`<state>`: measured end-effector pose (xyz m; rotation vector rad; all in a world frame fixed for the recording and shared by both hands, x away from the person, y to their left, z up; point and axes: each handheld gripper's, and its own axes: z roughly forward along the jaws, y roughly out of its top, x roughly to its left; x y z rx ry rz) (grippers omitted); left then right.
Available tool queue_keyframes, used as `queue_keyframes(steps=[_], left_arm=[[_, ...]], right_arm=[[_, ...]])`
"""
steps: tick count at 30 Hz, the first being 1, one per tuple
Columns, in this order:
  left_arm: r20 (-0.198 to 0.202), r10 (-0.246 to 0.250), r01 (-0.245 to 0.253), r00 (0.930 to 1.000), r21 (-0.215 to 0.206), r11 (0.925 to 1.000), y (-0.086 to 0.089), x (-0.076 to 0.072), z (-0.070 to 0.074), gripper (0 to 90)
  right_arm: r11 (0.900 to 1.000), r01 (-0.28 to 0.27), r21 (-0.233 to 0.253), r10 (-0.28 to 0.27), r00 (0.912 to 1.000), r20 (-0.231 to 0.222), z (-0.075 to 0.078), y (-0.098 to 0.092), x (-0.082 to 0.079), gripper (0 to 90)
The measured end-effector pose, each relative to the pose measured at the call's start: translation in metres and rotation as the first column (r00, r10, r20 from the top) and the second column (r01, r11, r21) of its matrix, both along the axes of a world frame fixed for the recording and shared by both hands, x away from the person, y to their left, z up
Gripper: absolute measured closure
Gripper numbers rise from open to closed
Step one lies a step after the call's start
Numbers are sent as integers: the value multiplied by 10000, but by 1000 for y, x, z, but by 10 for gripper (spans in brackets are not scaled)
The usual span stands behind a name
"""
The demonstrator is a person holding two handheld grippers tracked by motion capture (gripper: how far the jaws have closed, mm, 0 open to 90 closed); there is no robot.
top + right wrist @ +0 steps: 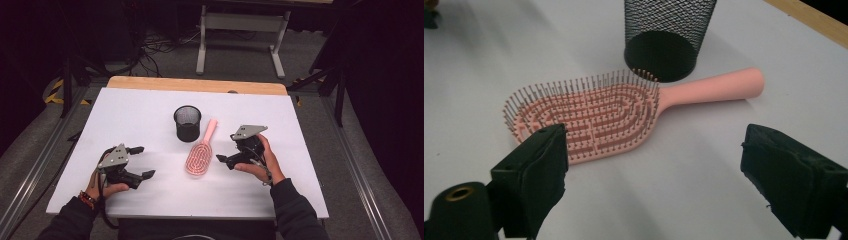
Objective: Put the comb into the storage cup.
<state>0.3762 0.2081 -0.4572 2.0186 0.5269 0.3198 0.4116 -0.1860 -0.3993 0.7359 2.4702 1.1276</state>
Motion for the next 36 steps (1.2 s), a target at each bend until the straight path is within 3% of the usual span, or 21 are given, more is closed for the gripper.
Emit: queue_keyframes(steps=[1, 2, 4, 10, 13, 14, 18, 20, 24, 28, 31, 33, 36], left_arm=[[-253, 135, -137, 9996, -70, 9999, -4, 2, 0, 92], [-986, 312, -320, 9946, -71, 9995, -15, 5, 2, 91], [-1345, 481, -468, 9897, 123, 9988, -28, 6, 4, 85], [-1445, 351, -274, 9889, 552, 9981, -73, 5, 22, 83], [-1510, 537, -438, 9871, 681, 9967, -85, 9, 27, 85], [-1574, 901, -773, 9834, 858, 9933, -98, 14, 31, 90], [-1803, 1171, -973, 9766, 1148, 9886, -117, 22, 32, 97], [-1821, 1145, -923, 9766, 1259, 9877, -125, 24, 33, 99], [-1781, 1240, -1004, 9762, 1360, 9856, -132, 25, 31, 104], [-997, 674, -572, 9927, 1018, 9932, -119, 21, 35, 85], [-624, 530, -471, 9966, 924, 9946, -105, 21, 36, 68], [-333, 434, -406, 9985, 819, 9958, -94, 21, 37, 62], [241, 380, -398, 9990, 795, 9960, -78, 18, 37, 61]], right_arm=[[9998, 185, -23, -185, 9997, 134, 1, -1, 1, 128], [9997, 249, 10, -249, 9996, 159, 2, -2, 1, 129], [9991, 426, 9, -426, 9989, 213, 2, -4, 0, 130], [9934, 1055, 442, -1073, 9933, 424, 3, -20, -2, 134], [9909, 1264, 456, -1288, 9902, 545, -1, -26, -4, 132], [9902, 1331, 429, -1355, 9890, 592, -2, -29, -4, 131], [9865, 1579, 444, -1610, 9838, 783, -2, -37, -6, 132], [9846, 1681, 483, -1718, 9814, 855, -1, -42, -8, 132], [9823, 1797, 536, -1843, 9779, 991, 0, -48, -10, 136], [9828, 1659, 806, -1734, 9800, 977, 2, -50, -6, 159], [9919, 1261, 130, -1267, 9884, 834, 6, -43, 5, 174], [9940, 1084, -143, -1075, 9926, 563, 13, -39, 17, 175], [9927, 1178, 264, -1177, 9930, -52, 22, -32, 34, 191]])
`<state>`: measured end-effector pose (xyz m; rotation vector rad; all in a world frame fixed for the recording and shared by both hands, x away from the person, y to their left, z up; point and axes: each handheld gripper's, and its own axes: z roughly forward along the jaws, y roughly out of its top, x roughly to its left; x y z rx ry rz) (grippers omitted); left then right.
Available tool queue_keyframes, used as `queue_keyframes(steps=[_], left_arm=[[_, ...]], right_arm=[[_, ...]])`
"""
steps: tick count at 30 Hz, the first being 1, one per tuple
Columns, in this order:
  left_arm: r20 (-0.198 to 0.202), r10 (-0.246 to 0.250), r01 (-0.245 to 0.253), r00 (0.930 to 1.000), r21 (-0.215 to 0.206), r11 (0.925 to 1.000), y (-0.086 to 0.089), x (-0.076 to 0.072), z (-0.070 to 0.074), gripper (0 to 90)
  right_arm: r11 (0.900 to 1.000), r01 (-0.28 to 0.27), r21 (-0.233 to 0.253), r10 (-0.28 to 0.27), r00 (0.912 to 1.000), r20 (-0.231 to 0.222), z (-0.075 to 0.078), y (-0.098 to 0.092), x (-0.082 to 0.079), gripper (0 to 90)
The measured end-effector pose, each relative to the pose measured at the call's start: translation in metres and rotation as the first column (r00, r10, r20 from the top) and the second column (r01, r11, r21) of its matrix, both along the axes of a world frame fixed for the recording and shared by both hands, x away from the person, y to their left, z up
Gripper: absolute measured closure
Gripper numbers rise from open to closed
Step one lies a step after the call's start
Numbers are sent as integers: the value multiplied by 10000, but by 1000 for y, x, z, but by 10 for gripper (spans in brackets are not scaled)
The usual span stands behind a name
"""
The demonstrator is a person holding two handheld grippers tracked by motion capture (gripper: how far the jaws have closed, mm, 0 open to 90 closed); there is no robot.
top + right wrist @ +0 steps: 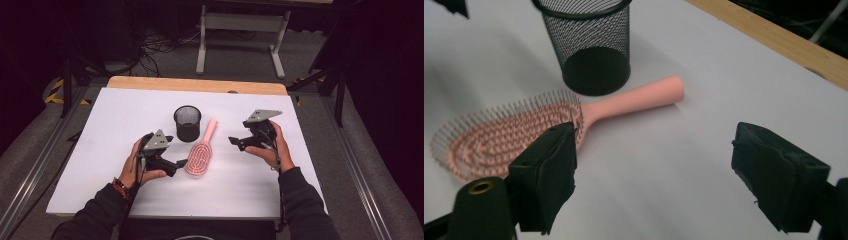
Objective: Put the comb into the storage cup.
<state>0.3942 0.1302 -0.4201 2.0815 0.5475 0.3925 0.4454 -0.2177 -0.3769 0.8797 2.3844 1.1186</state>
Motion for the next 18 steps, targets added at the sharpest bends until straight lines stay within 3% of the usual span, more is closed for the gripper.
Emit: queue_keyframes(steps=[3, 6, 7, 10, 16, 18], left_arm=[[360, -97, 97, 9993, 20, 10000, 16, -3, 0, 65], [632, -213, 217, 9978, -57, 9997, 36, -7, -3, 73], [654, -218, 226, 9976, -118, 9997, 40, -8, -4, 74], [549, -52, 55, 9985, -41, 10000, 55, -10, -10, 78], [752, 266, -270, 9968, 43, 9996, 84, -17, -22, 83], [973, 545, -556, 9938, 87, 9984, 94, -23, -24, 86]], right_arm=[[9991, 290, 318, -272, 9981, -554, 1, 12, 14, 208], [9987, 471, 191, -448, 9936, -1040, -4, 31, 24, 226], [9988, 475, -75, -481, 9921, -1162, -7, 39, 26, 227], [9982, 303, -525, -366, 9919, -1218, -11, 53, 29, 232], [9920, 1058, -685, -1151, 9818, -1508, -16, 64, 40, 257], [9873, 1457, -629, -1544, 9734, -1693, -19, 67, 44, 258]])
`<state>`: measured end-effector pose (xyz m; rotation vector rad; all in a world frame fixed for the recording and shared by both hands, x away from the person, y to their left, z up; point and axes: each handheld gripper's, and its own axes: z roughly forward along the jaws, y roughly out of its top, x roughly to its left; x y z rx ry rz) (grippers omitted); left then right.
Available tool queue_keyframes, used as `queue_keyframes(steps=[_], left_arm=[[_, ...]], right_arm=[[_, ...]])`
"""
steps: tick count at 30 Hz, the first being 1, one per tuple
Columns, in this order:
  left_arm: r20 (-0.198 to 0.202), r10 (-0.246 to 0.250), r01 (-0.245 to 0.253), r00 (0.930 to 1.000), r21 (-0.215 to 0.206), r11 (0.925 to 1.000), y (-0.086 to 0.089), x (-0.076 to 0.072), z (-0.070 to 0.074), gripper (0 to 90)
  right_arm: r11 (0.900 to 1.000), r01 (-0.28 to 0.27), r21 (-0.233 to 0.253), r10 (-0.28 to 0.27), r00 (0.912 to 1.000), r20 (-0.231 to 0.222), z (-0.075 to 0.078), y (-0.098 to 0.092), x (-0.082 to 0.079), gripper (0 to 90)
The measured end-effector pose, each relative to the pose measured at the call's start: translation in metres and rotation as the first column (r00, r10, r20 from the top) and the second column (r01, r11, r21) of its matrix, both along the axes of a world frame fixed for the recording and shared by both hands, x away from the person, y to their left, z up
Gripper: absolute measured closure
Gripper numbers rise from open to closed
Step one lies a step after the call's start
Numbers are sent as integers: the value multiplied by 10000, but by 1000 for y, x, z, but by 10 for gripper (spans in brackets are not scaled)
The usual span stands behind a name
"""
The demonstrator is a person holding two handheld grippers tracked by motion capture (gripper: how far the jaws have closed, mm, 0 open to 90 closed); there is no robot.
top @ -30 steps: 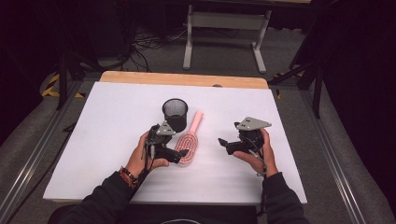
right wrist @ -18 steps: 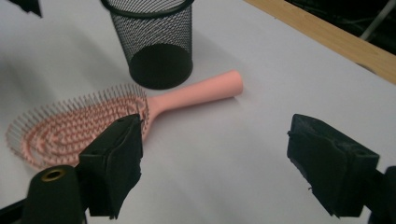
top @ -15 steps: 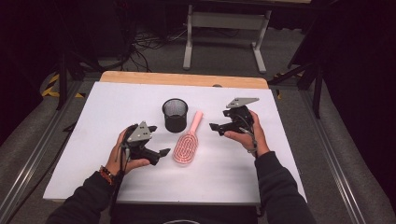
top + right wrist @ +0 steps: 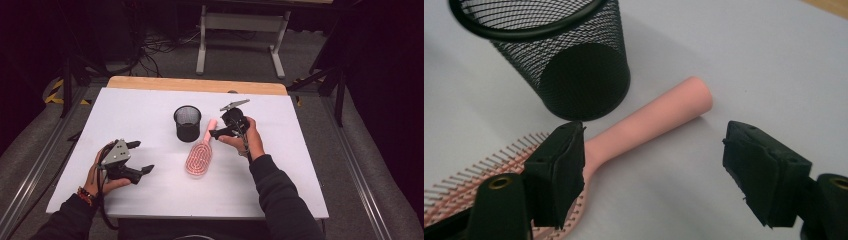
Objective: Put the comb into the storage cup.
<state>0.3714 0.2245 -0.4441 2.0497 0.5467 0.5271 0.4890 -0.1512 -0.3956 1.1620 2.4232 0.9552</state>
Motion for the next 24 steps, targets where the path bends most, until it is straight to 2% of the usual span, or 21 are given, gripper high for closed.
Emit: queue_keyframes(steps=[2, 4, 5, 9, 12, 15, 17, 19, 22, 23, 24], left_arm=[[-15, 228, -228, 9997, -20, 9997, 9, -4, -2, 90], [-7, 353, -353, 9994, -49, 9994, 12, -6, -3, 90], [-41, 471, -472, 9989, -192, 9987, 19, -9, -5, 92], [-91, 542, -546, 9985, -476, 9974, 27, -17, -6, 92], [70, 567, -564, 9984, -433, 9975, 29, -23, -6, 91], [100, 560, -552, 9984, -636, 9964, 31, -26, -4, 95], [110, 452, -443, 9989, -751, 9962, 31, -29, -4, 96], [130, 431, -420, 9990, -745, 9963, 32, -30, -5, 96], [47, 366, -361, 9993, -803, 9961, 33, -30, -6, 97], [47, 366, -361, 9993, -803, 9961, 33, -30, -6, 99], [39, 287, -283, 9996, -792, 9965, 32, -31, -6, 99]], right_arm=[[9998, 194, 34, -194, 9996, -210, -3, 3, 2, 272], [9975, 699, 26, -698, 9967, -404, -7, 7, 4, 279], [9952, 976, -4, -975, 9936, -571, -9, 9, 6, 287], [9839, 1778, 202, -1740, 9768, -1252, -14, 14, 9, 316], [9686, 2446, 449, -2339, 9574, -1691, -14, 21, 10, 336], [9593, 2808, 295, -2704, 9437, -1908, -17, 31, 12, 367], [9530, 3024, 174, -2910, 9302, -2239, -24, 41, 14, 391], [9454, 3258, 92, -3142, 9185, -2399, -28, 47, 15, 409], [9324, 3600, -330, -3572, 9032, -2380, -33, 51, 14, 432], [9324, 3600, -330, -3572, 9032, -2380, -33, 51, 14, 432], [9219, 3854, -393, -3819, 8871, -2593, -38, 51, 13, 423]])
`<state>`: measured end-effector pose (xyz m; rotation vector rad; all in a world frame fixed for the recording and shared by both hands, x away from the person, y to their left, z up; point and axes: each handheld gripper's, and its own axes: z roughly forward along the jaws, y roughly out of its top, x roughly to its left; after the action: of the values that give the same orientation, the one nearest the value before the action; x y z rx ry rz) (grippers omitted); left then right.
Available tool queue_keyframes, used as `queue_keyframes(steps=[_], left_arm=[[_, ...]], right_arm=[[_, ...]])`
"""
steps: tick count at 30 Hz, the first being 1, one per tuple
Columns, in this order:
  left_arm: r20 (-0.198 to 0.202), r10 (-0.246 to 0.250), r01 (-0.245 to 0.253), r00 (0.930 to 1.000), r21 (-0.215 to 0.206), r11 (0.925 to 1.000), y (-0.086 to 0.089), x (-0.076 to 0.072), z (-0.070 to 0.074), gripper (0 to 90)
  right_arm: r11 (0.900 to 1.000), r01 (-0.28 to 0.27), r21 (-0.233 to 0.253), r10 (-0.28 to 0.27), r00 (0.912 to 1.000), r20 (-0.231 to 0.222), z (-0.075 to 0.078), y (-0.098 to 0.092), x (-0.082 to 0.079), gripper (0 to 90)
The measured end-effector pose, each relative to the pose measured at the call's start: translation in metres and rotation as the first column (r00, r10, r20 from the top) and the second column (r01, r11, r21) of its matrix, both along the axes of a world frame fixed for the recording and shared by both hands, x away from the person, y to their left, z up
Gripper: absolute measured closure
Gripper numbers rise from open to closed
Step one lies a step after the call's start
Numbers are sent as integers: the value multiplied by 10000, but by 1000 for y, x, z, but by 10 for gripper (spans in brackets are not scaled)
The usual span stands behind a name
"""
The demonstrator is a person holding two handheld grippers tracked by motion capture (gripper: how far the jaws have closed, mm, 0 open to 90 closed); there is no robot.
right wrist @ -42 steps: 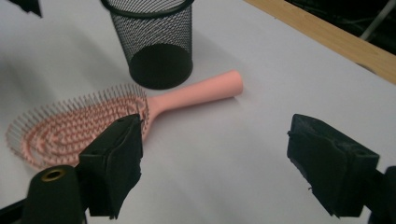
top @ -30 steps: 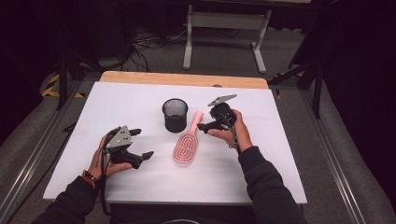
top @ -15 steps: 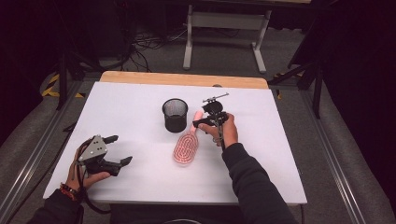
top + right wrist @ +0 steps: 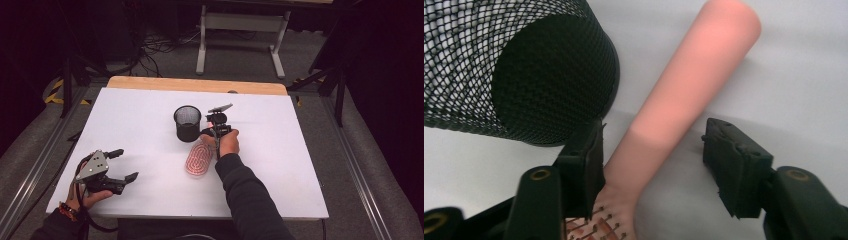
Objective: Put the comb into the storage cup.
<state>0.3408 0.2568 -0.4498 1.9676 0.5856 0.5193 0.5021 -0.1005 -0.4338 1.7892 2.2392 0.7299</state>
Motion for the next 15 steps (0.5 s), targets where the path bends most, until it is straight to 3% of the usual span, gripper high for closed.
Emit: queue_keyframes(steps=[8, 15], left_arm=[[-174, 49, -51, 9998, -117, 9999, -2, 0, 0, 109], [-329, -127, 125, 9994, -71, 9999, -6, 0, -1, 111]], right_arm=[[9978, 637, -189, -637, 9980, 21, -1, 12, -5, 521], [9854, 1696, -153, -1695, 9855, 84, -1, 17, -9, 579]])
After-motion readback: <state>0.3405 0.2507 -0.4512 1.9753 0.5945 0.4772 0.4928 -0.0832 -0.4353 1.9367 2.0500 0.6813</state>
